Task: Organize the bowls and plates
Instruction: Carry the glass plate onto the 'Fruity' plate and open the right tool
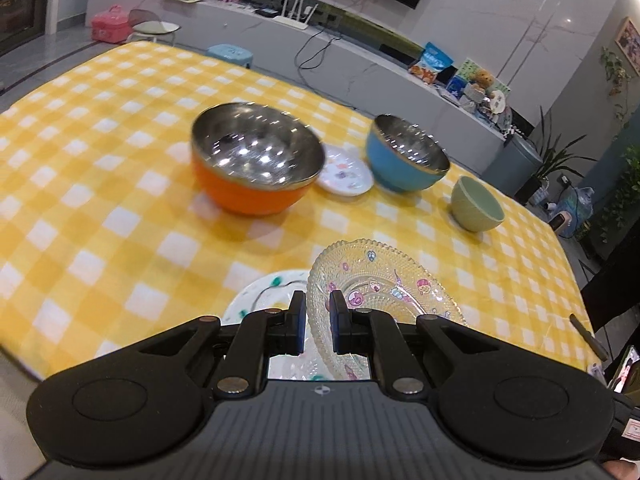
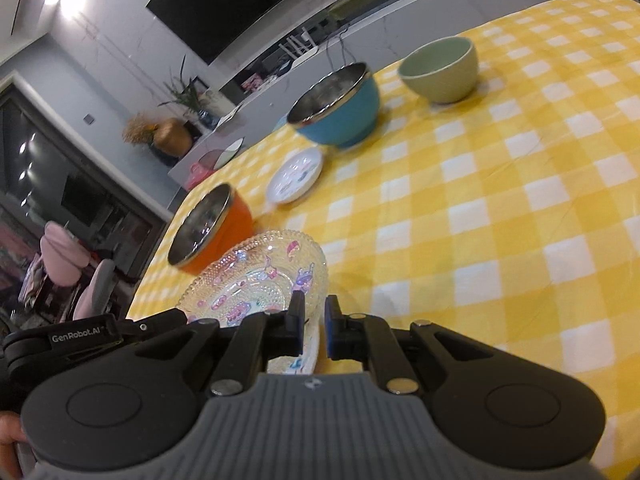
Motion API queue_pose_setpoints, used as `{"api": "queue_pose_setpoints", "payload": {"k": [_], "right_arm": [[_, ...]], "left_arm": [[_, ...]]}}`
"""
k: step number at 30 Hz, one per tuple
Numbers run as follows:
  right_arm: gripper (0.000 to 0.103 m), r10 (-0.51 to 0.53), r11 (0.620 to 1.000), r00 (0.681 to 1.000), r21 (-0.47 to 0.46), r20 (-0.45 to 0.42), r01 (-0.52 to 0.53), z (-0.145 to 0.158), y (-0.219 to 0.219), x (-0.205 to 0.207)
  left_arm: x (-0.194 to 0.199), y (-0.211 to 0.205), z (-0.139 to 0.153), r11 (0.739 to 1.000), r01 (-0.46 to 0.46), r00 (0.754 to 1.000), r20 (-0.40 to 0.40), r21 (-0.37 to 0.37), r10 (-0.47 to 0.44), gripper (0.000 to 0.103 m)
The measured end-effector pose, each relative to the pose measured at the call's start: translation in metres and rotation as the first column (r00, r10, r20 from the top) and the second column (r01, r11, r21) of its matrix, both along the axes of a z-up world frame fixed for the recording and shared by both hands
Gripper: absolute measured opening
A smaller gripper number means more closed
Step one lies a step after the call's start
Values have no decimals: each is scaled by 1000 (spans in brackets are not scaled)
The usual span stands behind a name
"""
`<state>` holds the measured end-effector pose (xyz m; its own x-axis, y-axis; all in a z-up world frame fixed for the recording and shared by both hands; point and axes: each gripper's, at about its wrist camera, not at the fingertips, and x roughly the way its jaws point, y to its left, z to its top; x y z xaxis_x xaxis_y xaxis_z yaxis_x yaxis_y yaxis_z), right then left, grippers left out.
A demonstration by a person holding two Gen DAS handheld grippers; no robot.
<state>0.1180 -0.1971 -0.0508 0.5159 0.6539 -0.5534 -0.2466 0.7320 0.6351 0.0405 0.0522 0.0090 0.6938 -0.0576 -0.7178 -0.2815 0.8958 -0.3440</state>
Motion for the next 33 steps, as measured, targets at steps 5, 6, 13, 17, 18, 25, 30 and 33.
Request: {"api": "queue_pose_setpoints", "payload": {"k": [5, 6, 13, 17, 18, 25, 30, 33], "right_arm": [[7, 11, 1000, 1000, -12, -1, -11, -3, 5, -2], [7, 13, 1000, 1000, -20, -5, -14, -4, 6, -1], [8, 40, 998, 999, -51, -34, -42, -11, 15, 4], [8, 65, 996, 997, -61, -35, -67, -13, 22, 4], [8, 72, 995, 997, -65, -33, -74, -14, 25, 4], [8, 104, 990, 994, -96, -33, -106, -19, 40, 2], [8, 89, 990, 996, -110, -23, -91, -20, 42, 2], [9, 93, 987, 996, -133, -4, -93, -18, 48, -1]], "left_arm": [[-8, 6, -12, 1000, -14, 1000, -28, -27, 13, 13], [-9, 8, -13, 999, -17, 999, -28, -35, 16, 13], [-9, 16, -22, 996, -58, 997, -59, -67, 54, 13], [-13, 16, -21, 996, -83, 995, -65, -39, 80, 13], [-14, 17, -21, 995, -91, 994, -70, -31, 89, 13], [-13, 22, -27, 990, -138, 981, -134, 3, 137, 13], [-11, 20, -28, 991, -131, 982, -135, 9, 131, 13], [-9, 20, -30, 989, -143, 977, -157, 20, 145, 13]]}}
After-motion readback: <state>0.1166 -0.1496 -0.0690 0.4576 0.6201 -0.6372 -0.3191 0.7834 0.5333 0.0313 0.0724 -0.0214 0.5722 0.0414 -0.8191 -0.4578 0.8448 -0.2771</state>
